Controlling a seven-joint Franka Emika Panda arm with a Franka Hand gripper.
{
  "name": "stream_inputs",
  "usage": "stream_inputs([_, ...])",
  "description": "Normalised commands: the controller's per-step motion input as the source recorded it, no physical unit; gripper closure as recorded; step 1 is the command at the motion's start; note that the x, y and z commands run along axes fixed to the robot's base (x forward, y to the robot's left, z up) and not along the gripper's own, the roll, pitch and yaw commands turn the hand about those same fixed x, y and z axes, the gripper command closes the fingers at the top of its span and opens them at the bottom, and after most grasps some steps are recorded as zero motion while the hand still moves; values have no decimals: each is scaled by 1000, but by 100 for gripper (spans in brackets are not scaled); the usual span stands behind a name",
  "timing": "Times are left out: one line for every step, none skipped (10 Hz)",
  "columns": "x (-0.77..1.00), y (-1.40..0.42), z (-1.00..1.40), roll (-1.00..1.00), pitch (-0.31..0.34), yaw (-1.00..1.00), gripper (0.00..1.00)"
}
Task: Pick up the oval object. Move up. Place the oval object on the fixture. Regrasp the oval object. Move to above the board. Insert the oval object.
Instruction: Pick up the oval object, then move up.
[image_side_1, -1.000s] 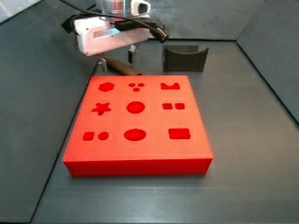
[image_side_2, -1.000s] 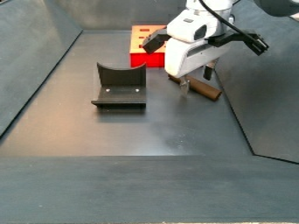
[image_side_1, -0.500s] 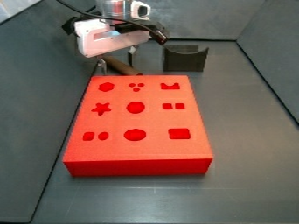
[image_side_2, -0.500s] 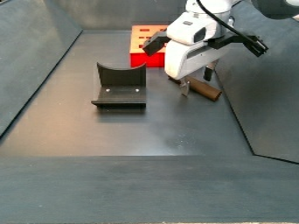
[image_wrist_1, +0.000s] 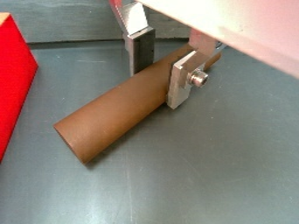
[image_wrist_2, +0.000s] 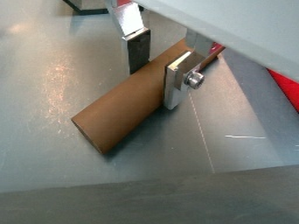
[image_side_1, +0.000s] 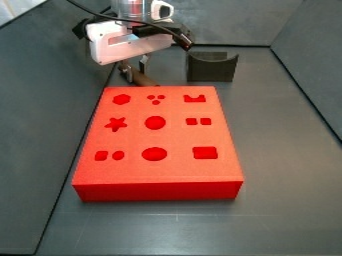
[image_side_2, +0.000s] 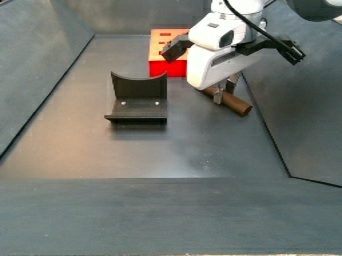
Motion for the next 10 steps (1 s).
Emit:
stream_inputs([0, 0, 0, 0, 0, 0, 100])
stream_inputs([0, 0, 0, 0, 0, 0, 100])
stream_inputs([0, 0, 0, 0, 0, 0, 100])
stream_inputs([0, 0, 0, 0, 0, 0, 100])
stream_inputs([0, 0, 0, 0, 0, 0, 100])
stream_inputs([0, 0, 0, 0, 0, 0, 100])
stream_inputs([0, 0, 0, 0, 0, 0, 100])
stream_inputs([0, 0, 0, 0, 0, 0, 100])
stream_inputs([0, 0, 833, 0, 0, 0, 100])
stream_inputs([-32, 25, 820, 3, 14, -1, 100])
